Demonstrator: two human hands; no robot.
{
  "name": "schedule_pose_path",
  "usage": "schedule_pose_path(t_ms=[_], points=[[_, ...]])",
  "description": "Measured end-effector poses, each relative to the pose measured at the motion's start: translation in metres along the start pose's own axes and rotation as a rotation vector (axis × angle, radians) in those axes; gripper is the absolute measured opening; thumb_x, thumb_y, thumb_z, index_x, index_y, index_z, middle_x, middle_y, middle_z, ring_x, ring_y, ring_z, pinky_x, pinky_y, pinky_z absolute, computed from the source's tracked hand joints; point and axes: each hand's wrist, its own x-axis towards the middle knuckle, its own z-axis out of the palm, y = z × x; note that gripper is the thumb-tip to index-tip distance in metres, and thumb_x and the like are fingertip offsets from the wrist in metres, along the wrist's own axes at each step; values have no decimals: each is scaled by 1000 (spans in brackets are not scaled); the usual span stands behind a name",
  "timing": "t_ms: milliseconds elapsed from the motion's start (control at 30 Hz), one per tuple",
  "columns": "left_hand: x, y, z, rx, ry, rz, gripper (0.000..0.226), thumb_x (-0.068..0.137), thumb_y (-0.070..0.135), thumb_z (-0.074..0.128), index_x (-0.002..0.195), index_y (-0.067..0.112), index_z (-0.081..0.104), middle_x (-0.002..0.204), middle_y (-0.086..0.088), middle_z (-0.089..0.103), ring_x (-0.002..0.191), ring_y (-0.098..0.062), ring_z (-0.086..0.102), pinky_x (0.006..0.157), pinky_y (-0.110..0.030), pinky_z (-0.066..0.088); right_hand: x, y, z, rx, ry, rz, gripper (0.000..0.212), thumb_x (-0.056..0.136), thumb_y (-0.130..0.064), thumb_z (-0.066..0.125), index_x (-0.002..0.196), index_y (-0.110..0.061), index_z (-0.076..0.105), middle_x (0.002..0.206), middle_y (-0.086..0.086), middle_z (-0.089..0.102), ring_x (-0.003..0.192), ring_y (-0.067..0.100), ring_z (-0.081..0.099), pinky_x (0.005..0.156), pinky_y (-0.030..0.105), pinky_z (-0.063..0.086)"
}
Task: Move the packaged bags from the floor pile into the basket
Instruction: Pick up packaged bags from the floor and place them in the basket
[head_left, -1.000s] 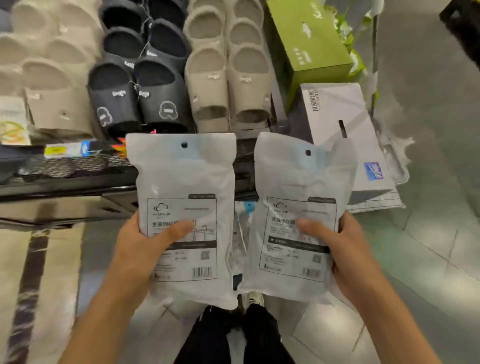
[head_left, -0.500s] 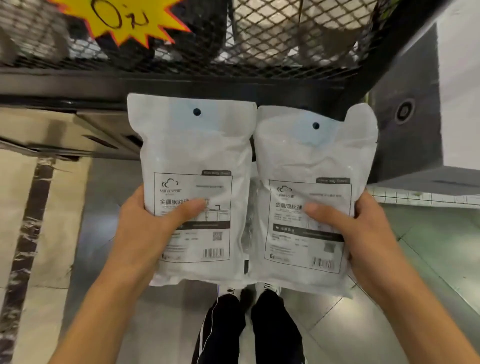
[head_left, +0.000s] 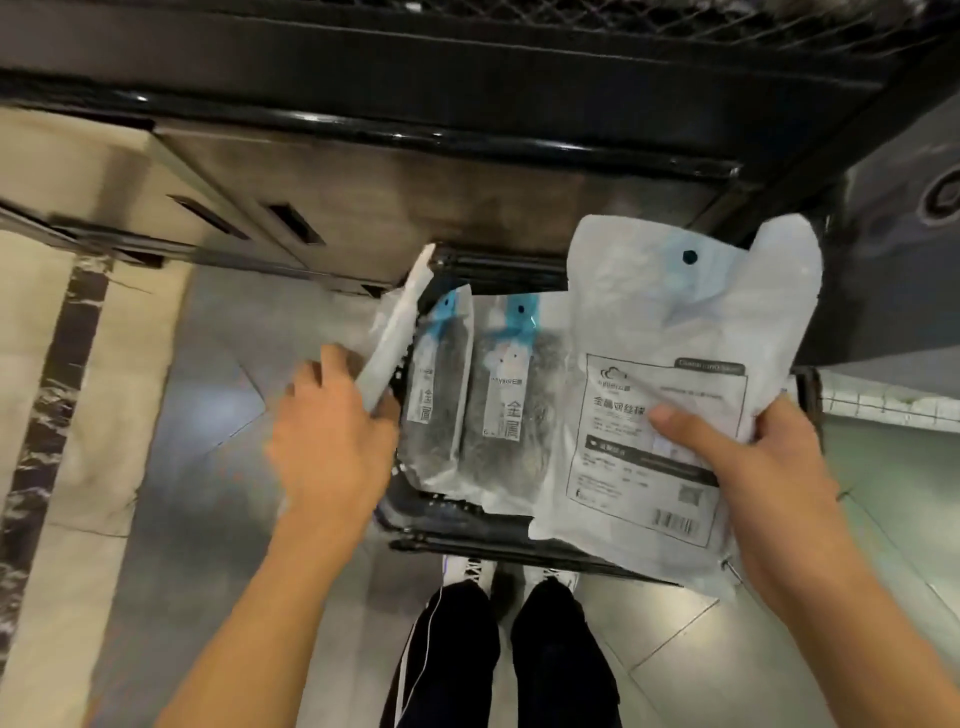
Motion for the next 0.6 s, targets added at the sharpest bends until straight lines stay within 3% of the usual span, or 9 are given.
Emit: schedule_pose_path(t_ms=[67,200,333,400,467,600], points=[[10,2,31,88,-36,28,40,90,26,72,122,9,54,116,-20,59,106,-44,57,68,-48,45,5,4,5,-18,16,-11,43,83,-13,83,119,-29,65,105,-14,80,93,10,78,84,38,61],[23,22,79,361,-178,155,60,90,19,68,143,14,40,137,-15,49,124,-36,49,91,-45,51,13,13,13,-38,57,-15,51,82,-13,84,125,-26,62,106,-14,79,91,6,78,79,33,61],[24,52,106,327,-238,238,81,82,14,79,147,9,32,142,-21,41,130,-38,44,97,-45,53,14,22,10,-35,69,-4,44,84,-9,82,120,-26,65,101,-15,80,86,6,78,66,22,63],[23,59,115,299,-315,252,81,86,16,78,151,7,29,151,-22,32,139,-39,36,109,-47,46,12,24,9,-39,86,-5,37,84,-7,81,111,-28,66,94,-20,79,81,4,77,59,19,60],[16,61,121,242,-357,235,79,91,17,72,155,8,28,157,-21,26,143,-38,31,117,-49,39,13,27,8,-50,100,6,36,83,-8,81,107,-30,65,90,-23,79,79,2,77,65,26,61],[-12,58,123,38,-499,223,85,98,25,62,165,17,10,172,-11,-1,154,-37,9,127,-54,20,12,35,13,-35,106,49,43,84,-11,82,120,-27,63,100,-12,80,83,4,77,74,31,57]])
